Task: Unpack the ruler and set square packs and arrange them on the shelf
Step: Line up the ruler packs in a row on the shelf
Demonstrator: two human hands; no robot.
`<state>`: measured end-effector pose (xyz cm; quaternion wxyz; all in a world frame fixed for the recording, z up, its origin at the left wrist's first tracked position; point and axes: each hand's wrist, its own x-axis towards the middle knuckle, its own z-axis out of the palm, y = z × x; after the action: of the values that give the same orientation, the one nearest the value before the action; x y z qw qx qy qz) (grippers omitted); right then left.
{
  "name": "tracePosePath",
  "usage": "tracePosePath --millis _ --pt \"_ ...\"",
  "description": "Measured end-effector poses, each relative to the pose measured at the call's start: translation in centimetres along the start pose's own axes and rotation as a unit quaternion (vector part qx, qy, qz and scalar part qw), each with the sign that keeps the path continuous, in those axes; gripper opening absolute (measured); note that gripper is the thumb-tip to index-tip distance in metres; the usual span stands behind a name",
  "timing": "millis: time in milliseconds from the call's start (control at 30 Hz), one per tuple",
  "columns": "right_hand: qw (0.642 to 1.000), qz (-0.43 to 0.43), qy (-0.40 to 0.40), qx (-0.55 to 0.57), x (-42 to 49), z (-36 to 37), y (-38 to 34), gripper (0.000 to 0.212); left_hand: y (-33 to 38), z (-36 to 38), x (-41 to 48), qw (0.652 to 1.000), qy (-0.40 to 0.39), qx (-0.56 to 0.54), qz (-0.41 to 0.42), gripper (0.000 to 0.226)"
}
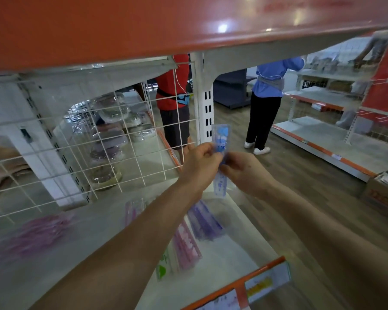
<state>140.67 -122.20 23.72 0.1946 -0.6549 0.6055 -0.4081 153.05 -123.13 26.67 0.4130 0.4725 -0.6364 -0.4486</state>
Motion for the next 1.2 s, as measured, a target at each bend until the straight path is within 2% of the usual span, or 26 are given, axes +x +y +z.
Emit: tracePosePath --millis 233,400,500,567,700,767,833,900,967,1033,1100,1167,1200 --pt "0.999 -0.004 -0.017 -0.046 -0.8 1.4 0.3 0.015 -0.9 0.5 -0.4 0.999 0.034 0.037 0.017 0.024" --pt "0.999 0.021 -0.046 0.019 -1.0 0.7 0.0 0.005 -0.1 -0.5 -0.4 0.999 0.029 0.043 -0.002 0.017" --pt "0.994 0.051 -0.042 0.083 -0.7 -0.7 -1.2 0.007 1.0 -1.7 0.0 0.998 0.027 -0.017 -0.049 0.008" --pt "0.997 0.055 -0.053 0.035 -0.6 -1.1 -1.8 0.012 1.2 -2.3 0.1 0.993 0.008 -0.077 -0.092 0.013" --pt "0.981 0.037 -0.045 -0.183 -0.5 -0.7 -2.7 0.029 0.4 -1.8 0.3 0.982 0.007 -0.116 -0.151 0.005" --pt "0.969 0.045 -0.045 -0.239 -0.4 -0.4 -3.0 0.036 -0.1 -1.3 0.6 0.979 0.010 -0.115 -0.169 0.026" --pt "0.960 0.057 -0.055 -0.267 -0.4 -0.3 -3.5 0.039 -0.4 -1.0 0.8 0.976 0.012 -0.120 -0.180 0.041" --pt "0.954 0.062 -0.071 -0.284 -0.3 -0.4 -3.9 0.044 -0.6 -0.8 0.9 0.975 0.016 -0.118 -0.188 0.045" --pt "0.954 0.073 -0.099 -0.273 -0.1 -0.6 -4.1 0.043 -0.6 -0.9 0.7 0.972 0.005 -0.110 -0.207 0.031" --pt "0.956 0.094 -0.134 -0.244 0.0 -0.5 -4.1 0.041 -0.8 -1.1 0.4 0.968 -0.030 -0.095 -0.229 0.003" --pt "0.951 0.120 -0.155 -0.240 0.2 -0.2 -3.9 0.035 -1.0 -1.6 0.3 0.967 -0.049 -0.075 -0.238 0.010" --pt "0.942 0.135 -0.160 -0.262 0.3 0.4 -3.6 0.029 -1.4 -2.4 0.4 0.971 -0.036 -0.053 -0.229 0.008" --pt "0.936 0.138 -0.166 -0.277 0.3 0.7 -3.4 0.030 -1.6 -2.9 0.5 0.973 -0.020 -0.047 -0.225 0.014"
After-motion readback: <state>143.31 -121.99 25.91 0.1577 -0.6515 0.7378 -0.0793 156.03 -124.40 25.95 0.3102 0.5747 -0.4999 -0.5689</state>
